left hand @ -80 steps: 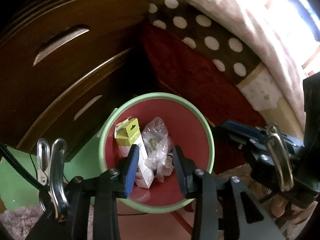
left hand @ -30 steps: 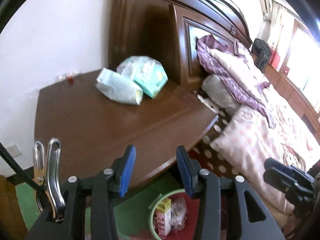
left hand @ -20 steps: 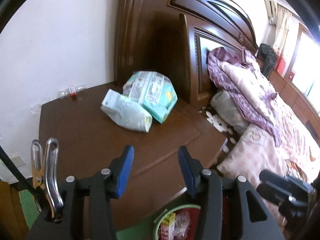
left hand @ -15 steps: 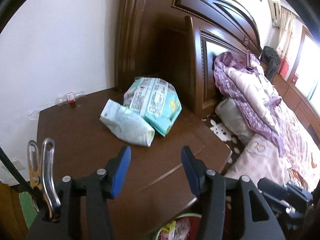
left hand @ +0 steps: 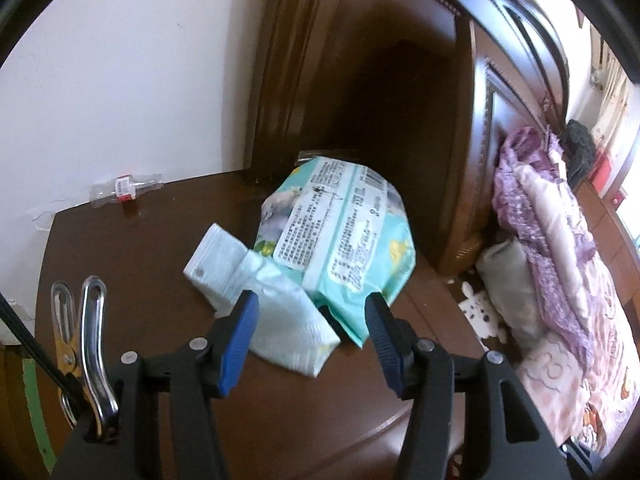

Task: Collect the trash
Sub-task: 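Grasp the white face mask with the left tool while the right tool grasps the wipes pack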

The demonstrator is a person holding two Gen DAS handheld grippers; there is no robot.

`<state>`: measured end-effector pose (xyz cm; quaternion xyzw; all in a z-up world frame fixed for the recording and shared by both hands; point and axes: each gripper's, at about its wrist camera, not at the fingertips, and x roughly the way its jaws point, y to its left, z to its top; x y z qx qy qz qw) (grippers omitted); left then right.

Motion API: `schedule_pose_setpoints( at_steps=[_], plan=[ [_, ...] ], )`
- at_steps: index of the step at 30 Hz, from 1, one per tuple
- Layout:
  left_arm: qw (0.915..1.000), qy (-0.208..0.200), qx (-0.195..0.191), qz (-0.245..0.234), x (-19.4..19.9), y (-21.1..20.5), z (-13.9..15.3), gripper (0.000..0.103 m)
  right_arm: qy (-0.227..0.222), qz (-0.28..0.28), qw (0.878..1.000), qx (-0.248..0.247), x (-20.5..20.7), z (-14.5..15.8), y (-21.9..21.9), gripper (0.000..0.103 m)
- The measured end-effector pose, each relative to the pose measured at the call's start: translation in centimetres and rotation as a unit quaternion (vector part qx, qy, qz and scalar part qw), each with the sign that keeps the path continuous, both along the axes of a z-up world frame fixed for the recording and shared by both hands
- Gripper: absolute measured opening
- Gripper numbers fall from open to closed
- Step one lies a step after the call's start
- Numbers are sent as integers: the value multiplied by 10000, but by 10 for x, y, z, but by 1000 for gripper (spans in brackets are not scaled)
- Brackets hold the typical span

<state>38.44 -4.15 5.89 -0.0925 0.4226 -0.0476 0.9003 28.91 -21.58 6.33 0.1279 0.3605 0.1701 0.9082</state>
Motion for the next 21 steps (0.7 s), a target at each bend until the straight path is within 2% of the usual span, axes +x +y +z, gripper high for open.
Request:
schedule_pose_setpoints(
  at_steps=[6, 12, 17, 21],
  plan=[
    [9996, 265, 40, 56, 23, -6, -24, 58, 103, 15, 9999, 86, 24, -16, -4, 34],
    [9992, 327, 187, 97, 22, -2, -41, 58, 201, 29, 9997, 115, 44, -29, -7, 34],
    [9976, 666, 27, 180, 19, 9, -60, 59, 278, -35, 9995, 151, 59, -36, -9, 34],
    [9981, 557, -159, 202, 16, 17, -63, 59, 292, -52, 9995, 126, 73, -38, -7, 34]
  ],
)
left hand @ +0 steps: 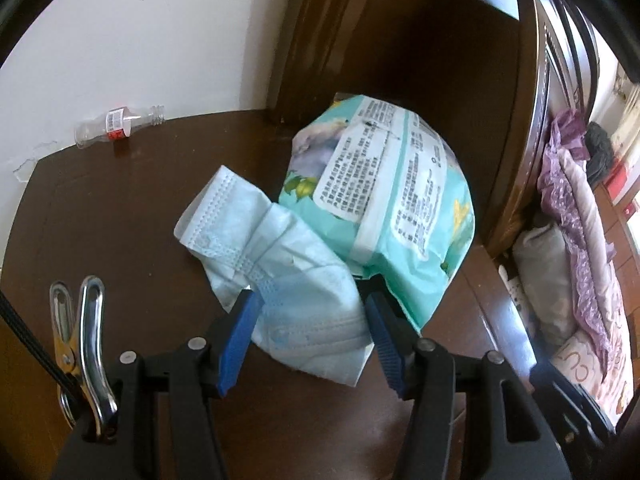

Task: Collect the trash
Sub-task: 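Grasp the white face mask with the left tool while the right tool grasps the wipes pack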

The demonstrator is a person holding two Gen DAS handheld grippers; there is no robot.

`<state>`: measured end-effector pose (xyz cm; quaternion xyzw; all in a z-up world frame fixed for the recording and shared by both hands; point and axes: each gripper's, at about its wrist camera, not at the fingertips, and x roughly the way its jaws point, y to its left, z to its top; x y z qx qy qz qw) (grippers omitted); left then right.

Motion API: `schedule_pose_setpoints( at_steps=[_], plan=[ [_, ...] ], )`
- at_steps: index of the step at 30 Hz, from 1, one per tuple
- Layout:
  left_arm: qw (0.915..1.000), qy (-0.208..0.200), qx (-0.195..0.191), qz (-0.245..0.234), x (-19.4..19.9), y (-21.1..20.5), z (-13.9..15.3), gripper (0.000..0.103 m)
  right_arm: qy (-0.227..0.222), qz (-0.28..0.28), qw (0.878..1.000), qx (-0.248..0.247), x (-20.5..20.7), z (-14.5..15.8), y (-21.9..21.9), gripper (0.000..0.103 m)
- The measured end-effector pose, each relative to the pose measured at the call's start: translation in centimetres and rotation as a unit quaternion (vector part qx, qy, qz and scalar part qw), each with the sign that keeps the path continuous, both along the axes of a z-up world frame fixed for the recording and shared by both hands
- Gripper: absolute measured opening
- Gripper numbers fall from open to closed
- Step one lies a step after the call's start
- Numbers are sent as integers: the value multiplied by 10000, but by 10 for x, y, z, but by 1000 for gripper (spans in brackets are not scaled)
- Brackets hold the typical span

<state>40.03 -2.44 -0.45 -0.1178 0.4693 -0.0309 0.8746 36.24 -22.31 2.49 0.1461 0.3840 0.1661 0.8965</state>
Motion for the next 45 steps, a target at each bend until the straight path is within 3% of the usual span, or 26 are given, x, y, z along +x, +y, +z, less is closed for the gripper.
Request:
schedule_pose_setpoints(
  at_steps=[2, 6, 10, 16, 27, 37, 38, 42, 45],
  plan=[
    [10000, -58, -51, 51, -1, 3, -1, 55, 8, -5, 10000, -33, 7, -1, 1, 34],
    [9997, -180, -181, 32, -7, 9, -2, 35, 16, -28, 10000, -93, 20, -3, 3, 34],
    [9991, -360, -214, 33, -24, 14, 1, 28, 45, -98, 9999, -98, 33, -6, 2, 40],
    [9974, -642, -306, 75, -59, 24, 2, 27, 87, -177, 9998, 40, 50, -13, 5, 43],
    [9956, -727, -587, 12, -70, 39, 1, 27, 212, -637, 9972, 329, 95, -30, 10, 70],
    [9949, -734, -692, 42, -71, 41, 0, 27, 307, -782, 9946, 610, 128, -40, 14, 72],
    [9949, -733, -695, 40, -71, 41, 0, 27, 301, -769, 9943, 673, 128, -41, 14, 71],
    [9949, -734, -695, 36, -71, 41, 0, 27, 350, -779, 9927, 851, 127, -42, 10, 41],
    [9947, -733, -722, 26, -71, 41, 1, 27, 89, -690, 9932, 931, 119, -33, 9, 21]
  ],
)
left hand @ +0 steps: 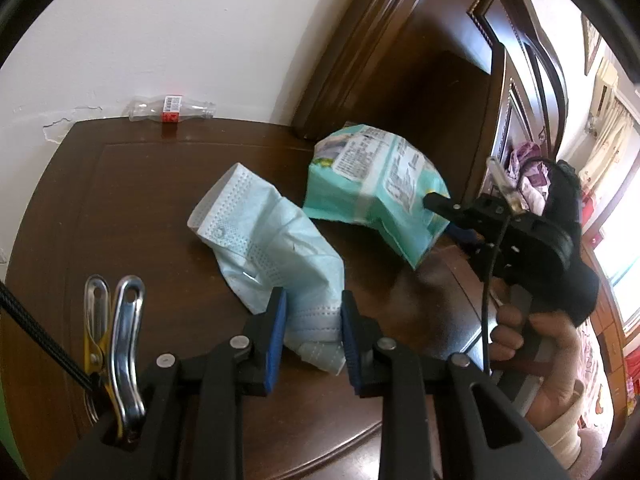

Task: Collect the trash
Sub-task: 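Grasp the white face mask with the left tool while the right tool grasps the wipes pack, then lift the mask and wipes pack off the nightstand with both tools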

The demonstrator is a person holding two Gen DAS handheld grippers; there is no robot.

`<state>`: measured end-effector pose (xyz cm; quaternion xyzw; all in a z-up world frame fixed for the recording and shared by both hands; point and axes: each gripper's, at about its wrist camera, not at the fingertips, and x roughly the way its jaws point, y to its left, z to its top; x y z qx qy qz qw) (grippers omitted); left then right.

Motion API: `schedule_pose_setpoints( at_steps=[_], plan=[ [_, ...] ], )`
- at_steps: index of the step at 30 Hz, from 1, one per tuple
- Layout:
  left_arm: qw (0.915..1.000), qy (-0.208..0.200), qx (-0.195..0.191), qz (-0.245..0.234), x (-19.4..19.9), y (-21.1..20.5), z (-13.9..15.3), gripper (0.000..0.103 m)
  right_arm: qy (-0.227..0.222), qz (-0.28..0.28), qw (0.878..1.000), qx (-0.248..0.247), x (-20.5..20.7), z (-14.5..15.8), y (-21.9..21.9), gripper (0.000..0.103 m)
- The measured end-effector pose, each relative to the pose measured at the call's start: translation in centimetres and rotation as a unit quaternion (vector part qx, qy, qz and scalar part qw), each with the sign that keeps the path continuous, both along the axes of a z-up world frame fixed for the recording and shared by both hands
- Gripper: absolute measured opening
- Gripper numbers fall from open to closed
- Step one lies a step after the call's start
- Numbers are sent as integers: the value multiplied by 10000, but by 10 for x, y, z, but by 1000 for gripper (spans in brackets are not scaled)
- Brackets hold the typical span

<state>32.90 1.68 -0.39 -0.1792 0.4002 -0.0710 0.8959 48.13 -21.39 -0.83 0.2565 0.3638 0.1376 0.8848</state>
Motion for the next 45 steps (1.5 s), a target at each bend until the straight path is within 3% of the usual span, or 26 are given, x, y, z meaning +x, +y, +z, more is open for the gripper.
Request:
schedule_pose_setpoints(
  at_steps=[1, 2, 13, 20, 26, 29, 33, 41, 45],
  plan=[
    [10000, -11, -8, -6, 0, 0, 0, 27, -77, 10, 10000, 8, -3, 3, 0, 19],
    [10000, -19, -11, -6, 0, 0, 1, 27, -125, 9, 9999, -10, -5, 6, 0, 10],
    [9998, -153, -10, -111, -10, 2, 8, 27, -790, 240, 9958, -398, -62, 59, 1, 5],
    [9993, -301, 23, -208, -22, 1, 17, 26, -537, 391, 9960, -593, -103, 67, -13, 5],
    [9988, -311, 42, -378, -24, -9, 18, 27, 59, 618, 9968, -503, -114, 40, -38, 7],
    [9985, -316, 92, -431, -24, -16, 18, 26, 280, 515, 9975, -389, -116, 25, -47, 14],
    [9980, -343, 91, -518, -25, -21, 19, 26, 524, 383, 9977, 188, -106, 6, -54, 33],
    [9975, -334, 142, -609, -23, -25, 16, 26, 624, 355, 9916, 1073, -90, -24, -62, 39],
    [9976, -326, 175, -586, -23, -25, 15, 26, 538, 470, 9901, 1209, -90, -24, -59, 40]
  ],
)
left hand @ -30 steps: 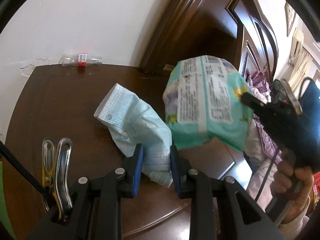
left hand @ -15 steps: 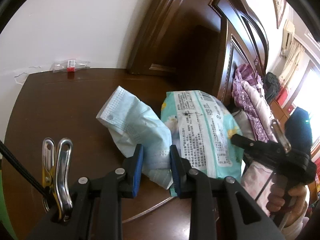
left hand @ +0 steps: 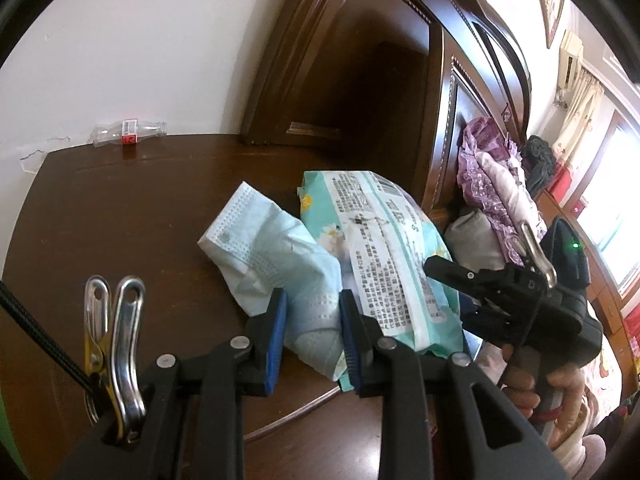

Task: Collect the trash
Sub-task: 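Lift the mask and wipes pack off the nightstand with both tools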

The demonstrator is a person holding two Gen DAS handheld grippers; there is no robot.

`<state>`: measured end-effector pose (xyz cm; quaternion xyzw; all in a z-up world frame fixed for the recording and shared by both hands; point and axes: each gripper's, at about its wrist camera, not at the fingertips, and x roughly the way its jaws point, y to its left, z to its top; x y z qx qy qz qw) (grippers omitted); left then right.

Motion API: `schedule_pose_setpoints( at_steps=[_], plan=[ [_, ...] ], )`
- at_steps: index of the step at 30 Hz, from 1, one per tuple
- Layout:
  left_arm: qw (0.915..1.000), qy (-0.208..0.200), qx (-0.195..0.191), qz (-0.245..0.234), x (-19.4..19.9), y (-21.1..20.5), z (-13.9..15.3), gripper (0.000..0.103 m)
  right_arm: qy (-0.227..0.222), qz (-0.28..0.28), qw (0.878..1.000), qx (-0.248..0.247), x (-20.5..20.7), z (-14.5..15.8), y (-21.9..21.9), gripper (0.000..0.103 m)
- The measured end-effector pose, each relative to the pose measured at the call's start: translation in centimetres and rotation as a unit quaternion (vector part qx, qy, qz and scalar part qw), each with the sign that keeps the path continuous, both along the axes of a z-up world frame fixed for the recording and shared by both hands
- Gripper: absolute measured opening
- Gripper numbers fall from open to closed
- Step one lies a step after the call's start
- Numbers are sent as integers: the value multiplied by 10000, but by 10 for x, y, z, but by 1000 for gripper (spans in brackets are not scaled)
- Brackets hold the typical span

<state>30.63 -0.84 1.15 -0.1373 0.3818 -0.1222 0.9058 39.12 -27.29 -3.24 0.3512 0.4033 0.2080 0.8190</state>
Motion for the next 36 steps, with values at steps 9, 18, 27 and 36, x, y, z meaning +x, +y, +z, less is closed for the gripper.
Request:
schedule_pose_setpoints(
  at_steps=[9, 18, 27, 36],
  plan=[
    [10000, -22, -12, 66, -4, 6, 2, 25, -755, 32, 9962, -434, -32, 33, 11, 14],
    [9996, -245, -2, -157, -27, 0, 20, 24, -1132, -22, 9890, -956, -82, 64, 13, 11],
    [9986, -89, -156, -497, -65, -17, 21, 24, -1339, -82, 9835, -1217, -140, 84, 12, 10],
    [9963, 4, -129, -845, -111, -30, 23, 24, -1417, -187, 9821, -1223, -202, 88, 9, 10]
  ],
)
